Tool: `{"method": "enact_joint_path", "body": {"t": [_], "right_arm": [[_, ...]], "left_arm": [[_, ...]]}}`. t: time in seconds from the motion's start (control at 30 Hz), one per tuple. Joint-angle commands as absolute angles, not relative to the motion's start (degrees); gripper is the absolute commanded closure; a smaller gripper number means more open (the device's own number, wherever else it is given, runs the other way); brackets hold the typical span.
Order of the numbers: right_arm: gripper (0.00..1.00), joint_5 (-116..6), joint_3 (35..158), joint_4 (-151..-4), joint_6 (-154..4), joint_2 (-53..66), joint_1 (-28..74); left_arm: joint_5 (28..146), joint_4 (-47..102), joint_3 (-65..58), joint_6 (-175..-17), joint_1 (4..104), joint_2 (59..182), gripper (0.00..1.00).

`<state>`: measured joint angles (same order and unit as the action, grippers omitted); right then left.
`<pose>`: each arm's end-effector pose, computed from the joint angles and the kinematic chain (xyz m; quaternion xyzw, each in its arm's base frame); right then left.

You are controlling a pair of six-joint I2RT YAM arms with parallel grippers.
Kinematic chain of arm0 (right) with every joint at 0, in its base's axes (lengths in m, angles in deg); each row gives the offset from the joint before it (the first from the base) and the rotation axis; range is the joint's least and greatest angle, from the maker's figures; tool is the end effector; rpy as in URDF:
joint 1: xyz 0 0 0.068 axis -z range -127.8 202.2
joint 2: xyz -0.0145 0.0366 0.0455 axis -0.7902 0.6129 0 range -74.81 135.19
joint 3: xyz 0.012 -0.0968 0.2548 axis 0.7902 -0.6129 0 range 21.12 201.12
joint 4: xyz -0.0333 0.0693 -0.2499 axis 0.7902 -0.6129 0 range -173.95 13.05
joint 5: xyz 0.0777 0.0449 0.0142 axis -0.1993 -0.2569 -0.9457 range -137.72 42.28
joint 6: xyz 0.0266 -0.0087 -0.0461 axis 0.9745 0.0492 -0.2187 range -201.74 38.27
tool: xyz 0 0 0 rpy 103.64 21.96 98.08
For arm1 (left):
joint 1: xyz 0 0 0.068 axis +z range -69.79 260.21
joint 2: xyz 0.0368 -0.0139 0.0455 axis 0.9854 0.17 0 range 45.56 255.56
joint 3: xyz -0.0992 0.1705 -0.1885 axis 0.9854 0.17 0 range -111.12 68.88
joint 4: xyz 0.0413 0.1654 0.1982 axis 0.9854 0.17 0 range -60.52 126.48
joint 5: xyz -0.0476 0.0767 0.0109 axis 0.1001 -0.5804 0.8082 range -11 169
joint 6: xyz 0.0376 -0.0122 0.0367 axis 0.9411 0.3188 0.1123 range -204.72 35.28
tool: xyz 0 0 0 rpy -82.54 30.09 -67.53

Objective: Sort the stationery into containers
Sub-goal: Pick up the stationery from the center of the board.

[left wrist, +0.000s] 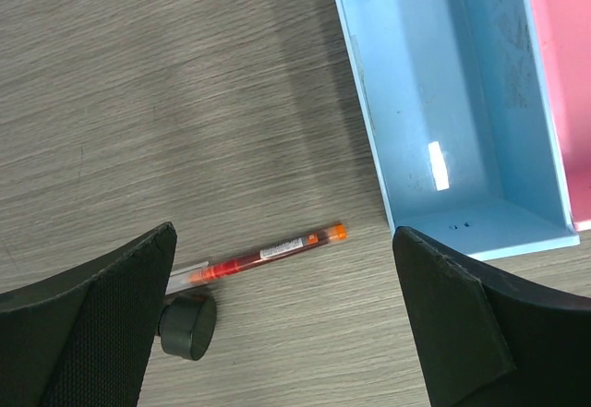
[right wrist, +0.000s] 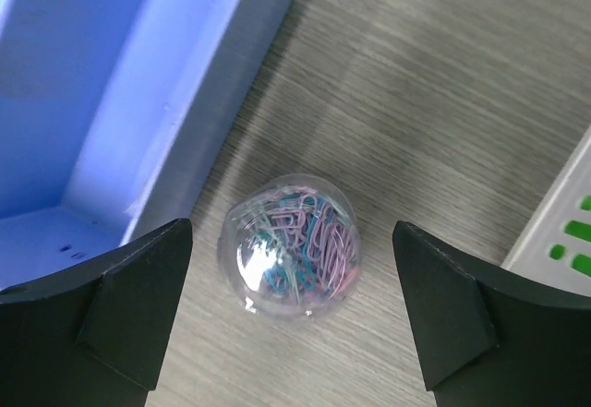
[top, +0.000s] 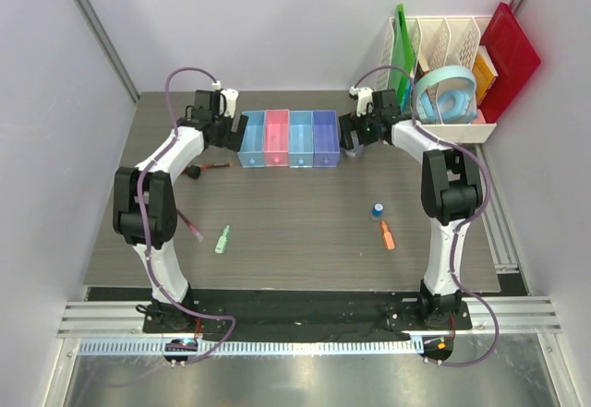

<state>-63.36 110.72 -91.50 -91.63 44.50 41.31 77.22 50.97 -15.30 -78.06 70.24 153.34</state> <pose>0.4591 0.0980 0.1988 -0.2167 0.8883 0.1287 0.3840 0.4203 -0.0726 0.2441 0.1278 0.9152 0.0033 0.3822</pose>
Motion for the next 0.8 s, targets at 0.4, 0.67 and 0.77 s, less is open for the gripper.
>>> {"method": "enact_joint_path", "body": {"t": [0.4, 0.67, 0.77], "right_arm": [[0.61, -54.3, 112.3, -90.0, -91.6, 45.0, 39.1], [0.69, -52.7, 110.9, -94.1, -91.1, 37.7, 38.9], [0.69, -54.4, 110.8, -97.1, -90.1, 32.4, 38.9]], "left_arm": [[81.2, 48.3, -14.9, -78.5, 71.9, 152.0, 0.00], [85.9, 49.3, -13.4, -76.5, 72.0, 149.7, 0.00], [91.5, 48.7, -11.4, -75.2, 71.9, 146.9, 0.00]]}}
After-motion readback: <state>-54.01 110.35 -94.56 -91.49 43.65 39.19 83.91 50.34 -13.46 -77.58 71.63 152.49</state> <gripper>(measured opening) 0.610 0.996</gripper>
